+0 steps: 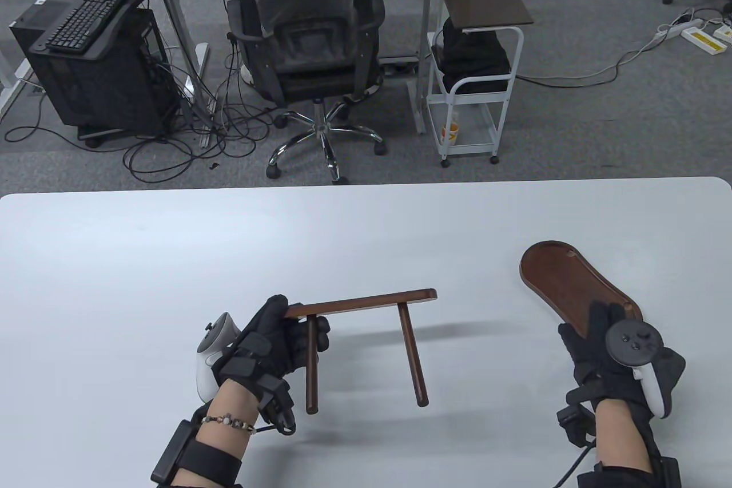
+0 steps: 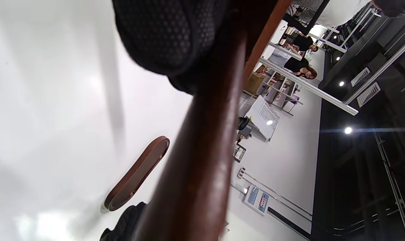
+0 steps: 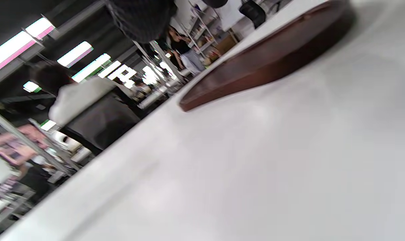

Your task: Fit key rack parts together into a complete key rack

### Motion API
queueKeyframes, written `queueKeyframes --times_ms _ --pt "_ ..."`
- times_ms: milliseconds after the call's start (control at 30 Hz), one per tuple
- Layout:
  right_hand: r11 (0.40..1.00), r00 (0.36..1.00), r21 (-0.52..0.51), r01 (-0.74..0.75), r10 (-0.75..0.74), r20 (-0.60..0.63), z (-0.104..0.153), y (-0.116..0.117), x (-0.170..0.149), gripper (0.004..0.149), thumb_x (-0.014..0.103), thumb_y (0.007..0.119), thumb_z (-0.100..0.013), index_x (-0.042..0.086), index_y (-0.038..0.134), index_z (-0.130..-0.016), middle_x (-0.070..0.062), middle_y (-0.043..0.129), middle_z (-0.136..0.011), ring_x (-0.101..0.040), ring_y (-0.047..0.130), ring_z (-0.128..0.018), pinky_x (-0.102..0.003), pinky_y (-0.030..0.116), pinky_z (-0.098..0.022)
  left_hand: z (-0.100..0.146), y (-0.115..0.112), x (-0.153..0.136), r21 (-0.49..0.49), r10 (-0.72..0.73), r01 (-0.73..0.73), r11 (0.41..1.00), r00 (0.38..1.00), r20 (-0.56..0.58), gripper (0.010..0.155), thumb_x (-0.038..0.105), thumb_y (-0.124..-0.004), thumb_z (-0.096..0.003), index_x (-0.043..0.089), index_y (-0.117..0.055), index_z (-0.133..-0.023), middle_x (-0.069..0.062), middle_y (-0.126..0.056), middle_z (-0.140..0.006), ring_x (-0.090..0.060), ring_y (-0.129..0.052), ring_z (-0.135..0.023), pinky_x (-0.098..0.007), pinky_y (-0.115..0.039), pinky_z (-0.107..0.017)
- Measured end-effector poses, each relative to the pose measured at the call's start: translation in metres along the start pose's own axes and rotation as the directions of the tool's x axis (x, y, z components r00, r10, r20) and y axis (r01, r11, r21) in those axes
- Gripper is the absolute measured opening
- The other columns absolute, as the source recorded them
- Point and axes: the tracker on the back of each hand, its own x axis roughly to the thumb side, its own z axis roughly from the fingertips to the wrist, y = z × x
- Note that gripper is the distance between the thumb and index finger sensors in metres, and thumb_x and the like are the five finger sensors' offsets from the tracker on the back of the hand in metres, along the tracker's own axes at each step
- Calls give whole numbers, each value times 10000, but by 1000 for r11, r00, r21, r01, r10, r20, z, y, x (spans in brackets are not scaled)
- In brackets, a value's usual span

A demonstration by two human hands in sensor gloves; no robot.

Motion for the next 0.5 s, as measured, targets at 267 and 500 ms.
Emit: queueKeyframes --times_ms 267,500 --pt "986 986 107 -128 138 -94 -8 20 -12 780 569 621 -581 175 305 -1176 -112 193 -1245 -434 122 -1078 -736 183 -684 2 3 4 -5 35 -35 999 999 26 774 610 -432 -632 38 -207 -1101 -147 -806 -971 -239 -1005 -701 -331 -900 -469" --pt "990 988 79 -113 120 -100 -10 28 -15 741 540 642 -574 168 382 -1160 -110 253 -1236 -423 123 -1059 -674 224 -721 2 3 3 -13 34 -34 999 999 29 772 610 -430 -633 39 -202 -1102 -147 -802 -975 -239 -1001 -707 -330 -899 -472"
